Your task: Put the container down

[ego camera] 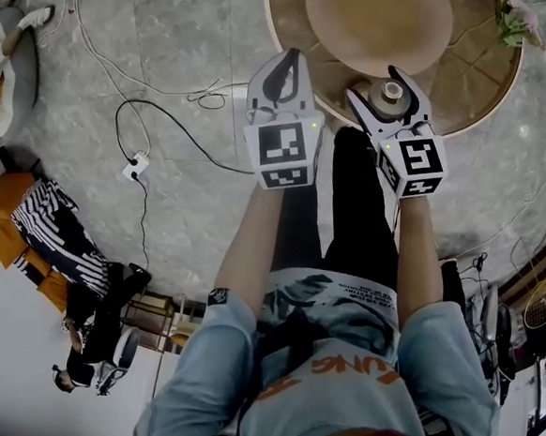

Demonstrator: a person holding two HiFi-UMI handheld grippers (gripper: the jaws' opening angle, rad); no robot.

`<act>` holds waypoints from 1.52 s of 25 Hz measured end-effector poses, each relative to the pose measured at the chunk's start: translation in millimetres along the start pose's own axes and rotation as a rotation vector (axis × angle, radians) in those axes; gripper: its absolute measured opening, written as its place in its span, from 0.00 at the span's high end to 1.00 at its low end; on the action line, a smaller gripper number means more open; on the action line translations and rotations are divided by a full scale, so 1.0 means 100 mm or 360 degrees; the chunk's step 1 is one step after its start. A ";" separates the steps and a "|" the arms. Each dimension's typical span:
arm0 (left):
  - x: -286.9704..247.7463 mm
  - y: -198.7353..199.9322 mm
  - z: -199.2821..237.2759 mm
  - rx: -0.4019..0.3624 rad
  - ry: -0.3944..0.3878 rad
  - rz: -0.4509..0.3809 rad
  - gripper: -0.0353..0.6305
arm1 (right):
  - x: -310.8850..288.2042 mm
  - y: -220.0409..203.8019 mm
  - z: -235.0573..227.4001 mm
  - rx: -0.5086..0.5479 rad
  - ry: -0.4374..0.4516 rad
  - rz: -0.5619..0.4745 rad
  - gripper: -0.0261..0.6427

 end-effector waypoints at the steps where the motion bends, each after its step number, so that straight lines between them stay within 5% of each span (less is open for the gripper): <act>1: -0.06 -0.03 0.01 0.0004 0.0001 0.0004 0.90 | -0.05 -0.02 -0.04 -0.0002 -0.0009 0.0000 0.42; 18: -0.87 0.07 0.14 0.0033 0.0017 0.0053 0.90 | -0.88 0.40 -0.90 0.0086 -0.0209 -0.0088 0.42; 23: -1.14 0.18 0.22 0.0156 0.0079 0.0082 0.90 | -1.13 0.65 -1.19 0.0169 -0.0237 -0.0114 0.42; 38: -1.77 0.56 0.26 0.0026 0.0044 0.0028 0.90 | -1.77 1.32 -1.76 0.0358 -0.0239 -0.0199 0.42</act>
Point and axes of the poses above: the fingertips, and each gripper's own axes: x backward along the fingers, z to its left, y out of its top, the point moved 4 cm from there along x, backward along the fingers, and after that the axes turned 14 degrees about y, right-handed, at the moved point
